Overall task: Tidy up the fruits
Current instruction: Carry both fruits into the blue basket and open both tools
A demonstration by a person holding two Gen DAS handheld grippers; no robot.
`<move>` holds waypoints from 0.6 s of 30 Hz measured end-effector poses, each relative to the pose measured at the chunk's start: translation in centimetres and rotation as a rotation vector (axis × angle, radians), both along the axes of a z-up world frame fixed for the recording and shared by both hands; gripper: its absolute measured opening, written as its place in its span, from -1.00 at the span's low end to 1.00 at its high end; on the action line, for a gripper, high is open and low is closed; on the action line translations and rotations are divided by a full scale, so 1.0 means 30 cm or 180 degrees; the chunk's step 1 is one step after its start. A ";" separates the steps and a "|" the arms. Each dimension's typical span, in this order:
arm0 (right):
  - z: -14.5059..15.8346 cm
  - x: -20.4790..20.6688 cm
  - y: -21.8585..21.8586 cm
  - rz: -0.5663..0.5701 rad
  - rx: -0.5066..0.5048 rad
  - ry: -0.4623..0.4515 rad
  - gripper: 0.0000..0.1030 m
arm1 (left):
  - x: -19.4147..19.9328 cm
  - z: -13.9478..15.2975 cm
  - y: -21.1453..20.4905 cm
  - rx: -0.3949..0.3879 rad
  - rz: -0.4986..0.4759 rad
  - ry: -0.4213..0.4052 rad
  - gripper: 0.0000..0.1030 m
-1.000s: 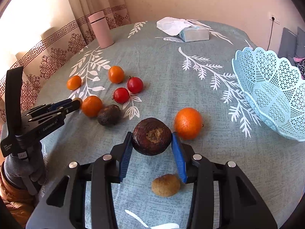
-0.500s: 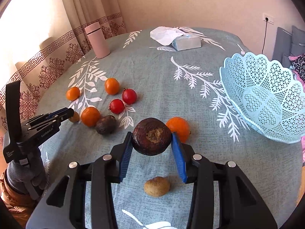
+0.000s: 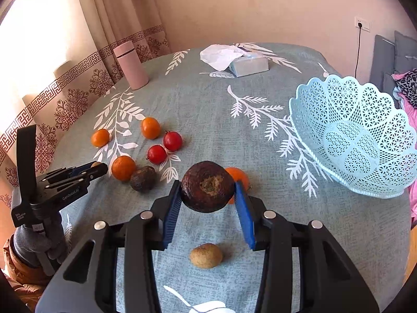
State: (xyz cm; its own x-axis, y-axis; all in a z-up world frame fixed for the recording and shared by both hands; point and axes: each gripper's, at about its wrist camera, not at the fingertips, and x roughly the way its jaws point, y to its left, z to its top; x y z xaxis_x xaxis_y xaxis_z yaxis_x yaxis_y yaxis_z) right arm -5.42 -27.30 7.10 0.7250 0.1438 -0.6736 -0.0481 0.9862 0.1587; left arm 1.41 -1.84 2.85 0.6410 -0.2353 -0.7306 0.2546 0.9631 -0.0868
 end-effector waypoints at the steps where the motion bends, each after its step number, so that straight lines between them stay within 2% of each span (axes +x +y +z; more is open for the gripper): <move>1: 0.020 -0.006 -0.021 -0.0067 -0.0019 -0.0062 -0.18 | -0.005 0.015 0.000 -0.0043 0.0000 -0.0014 -0.51; 6: 0.097 -0.039 -0.170 -0.0575 -0.0151 -0.0338 -0.18 | -0.032 0.114 -0.071 -0.0063 -0.0181 -0.0202 -0.51; 11: 0.092 -0.032 -0.310 -0.1031 -0.0355 -0.0372 -0.17 | -0.030 0.173 -0.209 -0.0068 -0.0496 -0.0248 -0.51; 15: 0.057 -0.015 -0.372 -0.1138 -0.0334 -0.0300 -0.15 | -0.009 0.188 -0.343 -0.0145 -0.0780 -0.0123 -0.51; 18: 0.042 -0.019 -0.396 -0.1182 -0.0300 -0.0308 0.04 | 0.000 0.195 -0.451 -0.0118 -0.0966 -0.0131 -0.51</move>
